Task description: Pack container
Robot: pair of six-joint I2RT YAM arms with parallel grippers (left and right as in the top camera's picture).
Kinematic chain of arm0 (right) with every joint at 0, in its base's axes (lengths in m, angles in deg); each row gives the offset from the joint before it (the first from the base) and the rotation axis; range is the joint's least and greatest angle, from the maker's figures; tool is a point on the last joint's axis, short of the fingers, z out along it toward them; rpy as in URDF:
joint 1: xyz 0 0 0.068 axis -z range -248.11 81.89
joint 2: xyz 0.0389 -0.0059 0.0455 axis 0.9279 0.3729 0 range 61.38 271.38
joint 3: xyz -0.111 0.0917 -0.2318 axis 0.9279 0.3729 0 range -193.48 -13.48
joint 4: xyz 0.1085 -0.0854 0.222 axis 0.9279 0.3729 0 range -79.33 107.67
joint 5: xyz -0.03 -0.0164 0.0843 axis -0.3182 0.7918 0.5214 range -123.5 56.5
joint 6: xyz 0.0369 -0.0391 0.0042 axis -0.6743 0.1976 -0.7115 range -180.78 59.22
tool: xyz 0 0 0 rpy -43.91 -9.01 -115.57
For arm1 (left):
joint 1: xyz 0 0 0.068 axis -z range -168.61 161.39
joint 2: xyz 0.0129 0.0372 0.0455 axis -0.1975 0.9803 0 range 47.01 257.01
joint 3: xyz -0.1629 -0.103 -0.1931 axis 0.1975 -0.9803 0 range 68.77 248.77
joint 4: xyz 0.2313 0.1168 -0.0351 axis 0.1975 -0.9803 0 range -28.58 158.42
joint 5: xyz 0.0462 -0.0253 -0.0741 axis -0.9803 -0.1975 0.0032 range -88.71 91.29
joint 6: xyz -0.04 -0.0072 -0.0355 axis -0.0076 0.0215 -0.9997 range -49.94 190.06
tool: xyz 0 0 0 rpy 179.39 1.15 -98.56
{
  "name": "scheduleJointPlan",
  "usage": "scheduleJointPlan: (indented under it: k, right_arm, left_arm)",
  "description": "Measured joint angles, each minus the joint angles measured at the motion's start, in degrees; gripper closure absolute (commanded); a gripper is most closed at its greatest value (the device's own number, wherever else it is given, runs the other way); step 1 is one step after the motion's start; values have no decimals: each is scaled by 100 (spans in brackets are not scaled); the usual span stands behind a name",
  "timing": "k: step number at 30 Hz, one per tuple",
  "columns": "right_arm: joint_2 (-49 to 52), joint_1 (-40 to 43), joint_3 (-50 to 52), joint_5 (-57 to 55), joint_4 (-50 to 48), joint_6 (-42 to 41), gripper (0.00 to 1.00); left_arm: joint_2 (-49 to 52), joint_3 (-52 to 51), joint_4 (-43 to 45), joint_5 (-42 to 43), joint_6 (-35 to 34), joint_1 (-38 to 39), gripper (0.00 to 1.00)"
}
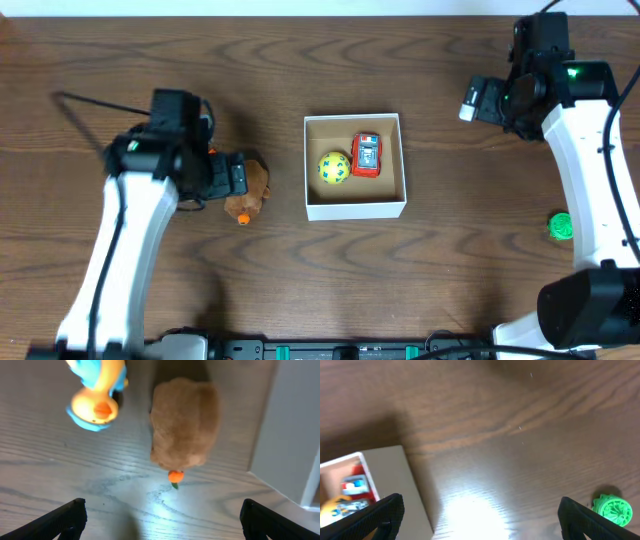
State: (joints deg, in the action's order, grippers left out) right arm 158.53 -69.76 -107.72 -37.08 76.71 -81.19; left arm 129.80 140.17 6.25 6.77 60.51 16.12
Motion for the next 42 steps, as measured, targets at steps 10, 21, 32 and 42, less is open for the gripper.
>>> scheduleJointPlan:
  k: [10, 21, 32, 42]
  right_arm:
    - [0, 74, 341, 24, -136, 28, 1]
    - [0, 74, 522, 42, -203, 70, 1]
    - [0, 74, 525, 42, -199, 157, 1]
    - [0, 74, 529, 44, -181, 160, 1]
  left_arm:
    - [1397, 0, 470, 15, -79, 136, 2]
    - [1891, 0, 1008, 17, -96, 424, 2]
    - [2424, 0, 1078, 37, -129, 424, 59]
    - [1849, 4, 879, 33, -96, 459, 81]
